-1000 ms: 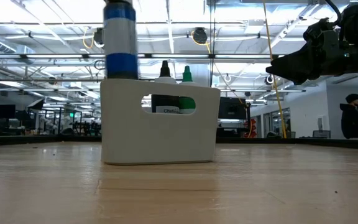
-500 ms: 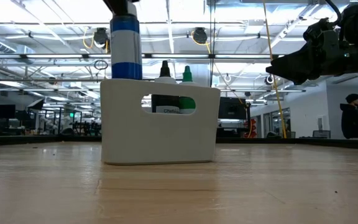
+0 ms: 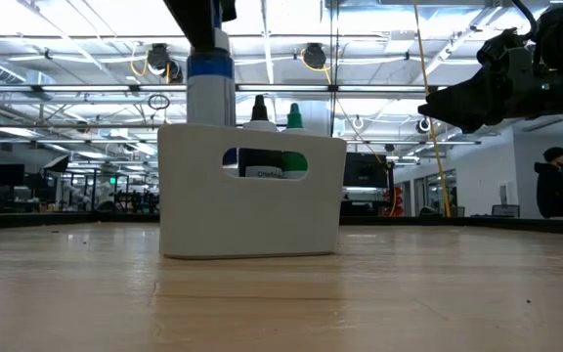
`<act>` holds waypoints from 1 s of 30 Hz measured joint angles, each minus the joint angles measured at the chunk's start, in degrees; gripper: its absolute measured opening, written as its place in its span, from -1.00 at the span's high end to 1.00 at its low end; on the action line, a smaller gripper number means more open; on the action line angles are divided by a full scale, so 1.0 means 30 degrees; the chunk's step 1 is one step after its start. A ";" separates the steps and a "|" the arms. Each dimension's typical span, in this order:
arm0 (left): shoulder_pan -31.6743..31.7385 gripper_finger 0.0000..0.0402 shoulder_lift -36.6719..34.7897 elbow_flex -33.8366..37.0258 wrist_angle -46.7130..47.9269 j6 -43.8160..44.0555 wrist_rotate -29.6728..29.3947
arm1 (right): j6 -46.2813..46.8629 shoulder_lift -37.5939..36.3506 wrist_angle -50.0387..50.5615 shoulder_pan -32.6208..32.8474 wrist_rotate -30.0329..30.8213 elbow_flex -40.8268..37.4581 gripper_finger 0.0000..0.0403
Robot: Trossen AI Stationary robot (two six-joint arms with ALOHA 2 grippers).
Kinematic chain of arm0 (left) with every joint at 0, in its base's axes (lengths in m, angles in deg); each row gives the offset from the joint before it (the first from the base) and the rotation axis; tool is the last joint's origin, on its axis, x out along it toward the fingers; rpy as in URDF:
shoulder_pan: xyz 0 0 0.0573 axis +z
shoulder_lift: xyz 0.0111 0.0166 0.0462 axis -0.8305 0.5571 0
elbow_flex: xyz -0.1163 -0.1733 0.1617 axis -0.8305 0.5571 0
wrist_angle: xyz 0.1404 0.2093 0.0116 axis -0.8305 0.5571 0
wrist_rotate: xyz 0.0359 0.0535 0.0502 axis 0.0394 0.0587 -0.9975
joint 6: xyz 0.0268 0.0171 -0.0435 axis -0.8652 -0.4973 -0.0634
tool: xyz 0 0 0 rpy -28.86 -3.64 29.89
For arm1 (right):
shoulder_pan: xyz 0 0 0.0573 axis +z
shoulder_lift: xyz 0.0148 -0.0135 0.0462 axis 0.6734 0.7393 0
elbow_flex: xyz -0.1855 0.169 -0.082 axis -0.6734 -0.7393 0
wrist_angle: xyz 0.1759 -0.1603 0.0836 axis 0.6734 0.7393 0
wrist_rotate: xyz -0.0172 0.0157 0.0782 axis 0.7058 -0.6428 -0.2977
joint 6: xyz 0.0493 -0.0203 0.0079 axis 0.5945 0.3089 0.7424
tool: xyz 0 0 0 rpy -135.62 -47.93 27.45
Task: Pick & Place food coloring
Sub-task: Put the large blue food coloring bottle into the gray bin
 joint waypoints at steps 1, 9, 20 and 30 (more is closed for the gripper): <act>0.0000 0.40 0.0079 0.0019 -0.0006 -0.0085 0.0027 | 0.0006 -0.0007 0.0000 0.0000 0.0004 -0.0004 0.02; 0.0095 0.40 0.0793 0.0039 -0.0685 -0.1013 0.0872 | 0.0005 0.0000 0.0000 0.0000 0.0002 0.0003 0.02; 0.0362 0.40 0.1324 0.0056 -0.1345 -0.1399 0.1156 | 0.0005 0.0000 0.0000 0.0000 0.0004 -0.0003 0.02; 0.0481 0.40 0.1760 0.0063 -0.1704 -0.1777 0.1577 | 0.0006 -0.0007 0.0000 0.0000 0.0004 -0.0004 0.02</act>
